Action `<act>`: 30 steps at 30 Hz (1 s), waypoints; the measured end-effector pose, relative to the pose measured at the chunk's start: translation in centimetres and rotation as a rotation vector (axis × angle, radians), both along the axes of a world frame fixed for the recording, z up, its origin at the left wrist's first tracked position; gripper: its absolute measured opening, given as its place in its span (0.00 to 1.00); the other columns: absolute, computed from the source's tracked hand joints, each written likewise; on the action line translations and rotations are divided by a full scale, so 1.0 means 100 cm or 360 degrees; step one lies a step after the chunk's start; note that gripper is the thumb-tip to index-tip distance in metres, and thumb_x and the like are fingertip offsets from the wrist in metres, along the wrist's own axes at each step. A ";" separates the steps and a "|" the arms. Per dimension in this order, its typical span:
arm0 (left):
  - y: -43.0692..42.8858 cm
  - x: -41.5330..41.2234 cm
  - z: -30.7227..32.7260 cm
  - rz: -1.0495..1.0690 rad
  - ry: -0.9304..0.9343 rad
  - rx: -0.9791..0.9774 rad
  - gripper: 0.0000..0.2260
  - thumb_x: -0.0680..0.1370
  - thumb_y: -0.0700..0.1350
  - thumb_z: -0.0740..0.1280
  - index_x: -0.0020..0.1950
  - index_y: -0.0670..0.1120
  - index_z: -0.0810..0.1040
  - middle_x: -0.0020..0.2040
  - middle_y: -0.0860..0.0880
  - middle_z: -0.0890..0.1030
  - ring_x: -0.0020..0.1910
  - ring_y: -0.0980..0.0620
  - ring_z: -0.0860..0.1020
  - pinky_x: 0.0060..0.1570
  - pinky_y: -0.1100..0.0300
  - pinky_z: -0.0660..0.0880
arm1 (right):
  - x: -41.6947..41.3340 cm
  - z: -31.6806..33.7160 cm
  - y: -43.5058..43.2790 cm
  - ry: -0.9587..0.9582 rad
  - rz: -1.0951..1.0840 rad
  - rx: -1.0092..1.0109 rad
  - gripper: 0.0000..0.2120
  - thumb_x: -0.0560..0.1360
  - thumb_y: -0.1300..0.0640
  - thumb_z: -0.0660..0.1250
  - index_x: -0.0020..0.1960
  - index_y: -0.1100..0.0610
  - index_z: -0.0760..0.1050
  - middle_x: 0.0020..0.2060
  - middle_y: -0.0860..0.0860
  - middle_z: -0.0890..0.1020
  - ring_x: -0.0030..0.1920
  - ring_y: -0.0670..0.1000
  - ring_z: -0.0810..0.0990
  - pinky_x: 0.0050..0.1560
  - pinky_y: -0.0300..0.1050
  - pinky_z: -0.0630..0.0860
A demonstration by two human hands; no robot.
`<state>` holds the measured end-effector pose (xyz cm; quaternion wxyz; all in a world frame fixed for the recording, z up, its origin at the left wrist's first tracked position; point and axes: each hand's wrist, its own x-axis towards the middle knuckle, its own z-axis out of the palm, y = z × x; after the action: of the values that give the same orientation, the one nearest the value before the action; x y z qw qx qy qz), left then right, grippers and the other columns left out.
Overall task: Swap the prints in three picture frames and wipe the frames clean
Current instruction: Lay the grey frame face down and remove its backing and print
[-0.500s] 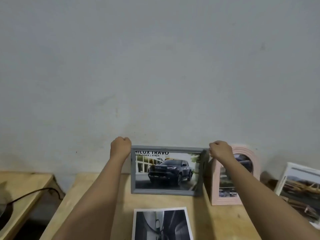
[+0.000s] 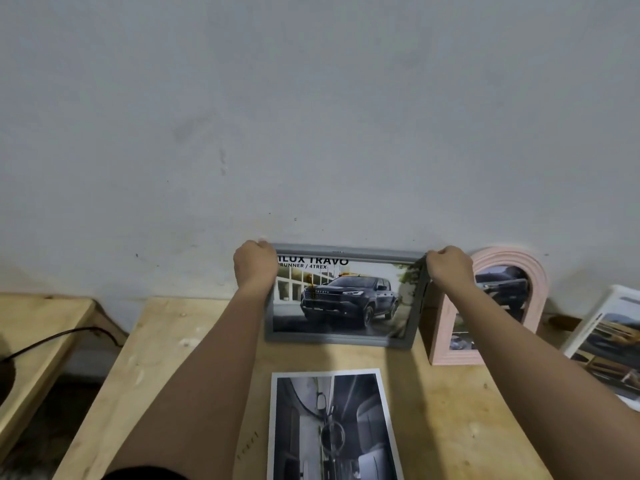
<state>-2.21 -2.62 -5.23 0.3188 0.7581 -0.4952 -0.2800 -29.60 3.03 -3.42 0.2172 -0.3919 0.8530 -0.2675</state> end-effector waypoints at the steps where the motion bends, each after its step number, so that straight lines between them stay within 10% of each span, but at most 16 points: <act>1: 0.002 0.002 -0.002 0.0019 -0.0026 -0.0009 0.20 0.82 0.47 0.52 0.53 0.33 0.76 0.54 0.35 0.78 0.53 0.38 0.75 0.47 0.54 0.68 | 0.000 -0.001 0.001 0.0010 -0.0002 -0.0016 0.14 0.79 0.57 0.56 0.52 0.68 0.73 0.43 0.61 0.75 0.42 0.57 0.72 0.43 0.46 0.68; 18: 0.137 0.006 0.046 0.0464 -0.0111 -0.0405 0.20 0.80 0.46 0.58 0.31 0.37 0.72 0.34 0.36 0.76 0.38 0.39 0.75 0.36 0.56 0.64 | -0.005 0.006 0.098 -0.0361 0.0110 -0.0450 0.13 0.77 0.56 0.62 0.36 0.62 0.72 0.30 0.55 0.73 0.33 0.54 0.72 0.37 0.43 0.64; 30: 0.255 -0.137 0.067 0.0338 -0.0015 -0.0470 0.22 0.79 0.45 0.60 0.25 0.43 0.62 0.24 0.44 0.64 0.32 0.44 0.66 0.35 0.56 0.60 | -0.155 0.020 0.225 -0.0392 -0.0019 -0.0595 0.15 0.75 0.55 0.64 0.32 0.62 0.74 0.30 0.59 0.76 0.32 0.55 0.73 0.37 0.45 0.70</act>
<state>-15.88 22.87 1.52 0.4520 0.7524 -0.4497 -0.1654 -45.12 25.49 -1.43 0.2419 -0.3845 0.7580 -0.4681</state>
